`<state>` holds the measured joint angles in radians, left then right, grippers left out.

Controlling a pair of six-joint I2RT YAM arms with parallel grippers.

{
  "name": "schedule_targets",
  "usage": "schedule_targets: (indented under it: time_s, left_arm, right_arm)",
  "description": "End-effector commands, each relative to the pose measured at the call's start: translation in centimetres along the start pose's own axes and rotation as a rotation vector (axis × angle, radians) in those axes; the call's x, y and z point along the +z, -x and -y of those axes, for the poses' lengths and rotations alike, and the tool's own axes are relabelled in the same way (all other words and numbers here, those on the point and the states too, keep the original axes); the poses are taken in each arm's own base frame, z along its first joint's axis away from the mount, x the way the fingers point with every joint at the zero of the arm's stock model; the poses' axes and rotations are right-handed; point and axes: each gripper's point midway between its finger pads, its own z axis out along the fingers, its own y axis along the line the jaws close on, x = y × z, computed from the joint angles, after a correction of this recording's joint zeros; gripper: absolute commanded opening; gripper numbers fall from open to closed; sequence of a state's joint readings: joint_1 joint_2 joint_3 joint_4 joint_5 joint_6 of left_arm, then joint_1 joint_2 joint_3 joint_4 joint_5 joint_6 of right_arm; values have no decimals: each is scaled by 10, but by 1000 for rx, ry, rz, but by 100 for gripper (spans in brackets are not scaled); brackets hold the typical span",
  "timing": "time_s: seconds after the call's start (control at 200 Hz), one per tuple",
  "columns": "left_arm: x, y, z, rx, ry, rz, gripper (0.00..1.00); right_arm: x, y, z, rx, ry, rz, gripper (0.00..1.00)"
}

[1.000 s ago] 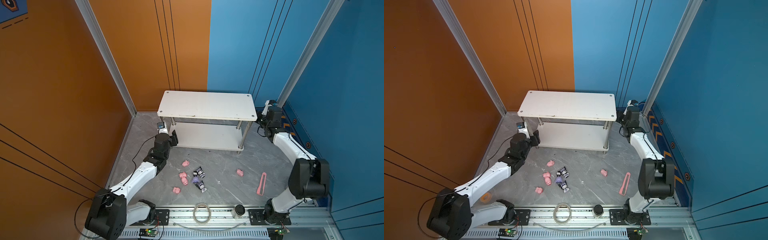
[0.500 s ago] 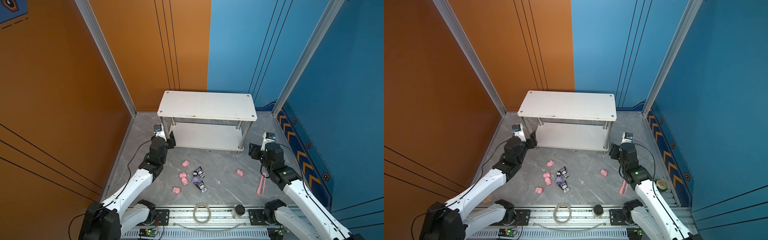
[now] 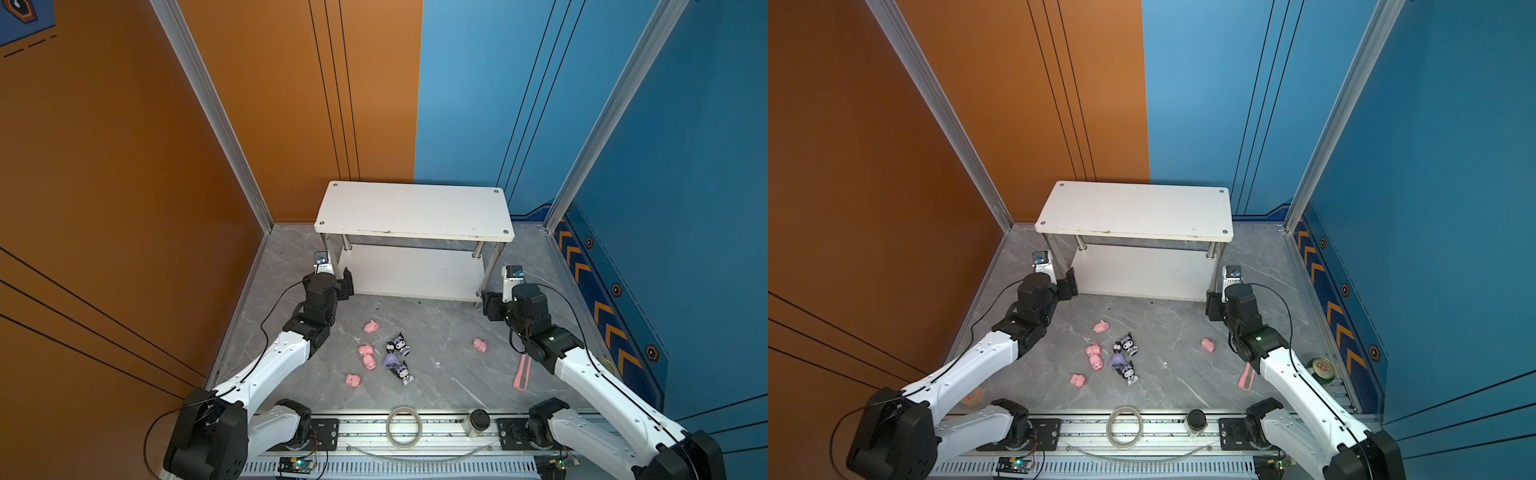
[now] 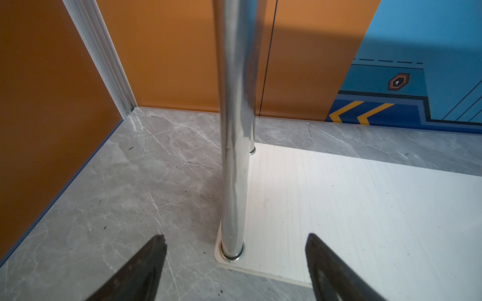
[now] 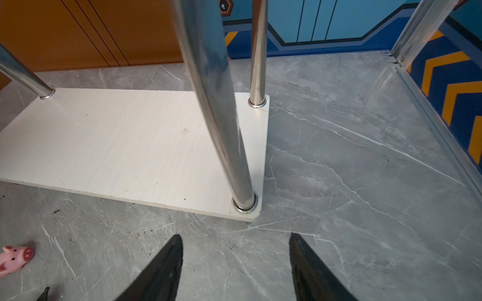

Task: Place and organize the plastic toys onto the shelf

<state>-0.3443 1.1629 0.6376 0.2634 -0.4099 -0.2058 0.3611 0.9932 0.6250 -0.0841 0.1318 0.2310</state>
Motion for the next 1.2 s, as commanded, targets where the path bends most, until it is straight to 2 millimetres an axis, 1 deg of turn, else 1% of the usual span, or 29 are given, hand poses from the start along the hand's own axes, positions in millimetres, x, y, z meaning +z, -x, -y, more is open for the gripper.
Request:
schedule_targets:
  time_s: [0.0,0.035,0.045,0.06,0.23,0.43,0.536,0.656,0.696,0.711,0.721,0.736,0.851,0.981,1.086,1.196]
  left_arm:
    - [7,14,1,4,5,12,85]
    - [12,12,2,9,-1,4,85]
    - [13,12,2,9,-1,3,89]
    - [15,11,3,12,-3,-2,90]
    - [34,15,9,29,-1,-21,91]
    - [55,25,20,20,-32,-3,91]
    - [65,30,30,22,-63,-8,88]
    - [72,33,40,9,-89,-11,88]
    - [73,33,43,5,-100,-11,88]
    - [73,32,43,3,-101,-11,90]
    - [73,33,44,2,-102,-11,94]
    - [73,32,44,-2,-104,-11,95]
    - [69,31,47,-11,-115,-11,95]
    - [57,34,51,-11,-127,4,95]
    - [49,38,48,-14,-124,19,95]
    - [41,41,43,-21,-112,36,95]
  right_arm:
    - [5,41,-21,-36,74,87,66]
    - [10,44,-22,-42,74,82,66]
    - [10,44,-22,-42,74,81,66]
    - [12,45,-23,-43,74,80,66]
    - [28,60,-27,-44,88,93,66]
    - [46,76,-18,-22,76,106,61]
    - [54,85,-12,-6,72,111,61]
    - [62,92,-7,4,67,112,61]
    - [65,94,-6,3,63,111,61]
    - [66,94,-5,4,62,111,61]
    - [66,94,-5,4,60,111,61]
    - [67,95,-4,5,59,110,61]
    - [75,96,4,24,42,104,61]
    - [81,100,10,45,43,109,61]
    - [79,102,7,55,56,109,61]
    - [69,99,2,59,53,108,62]
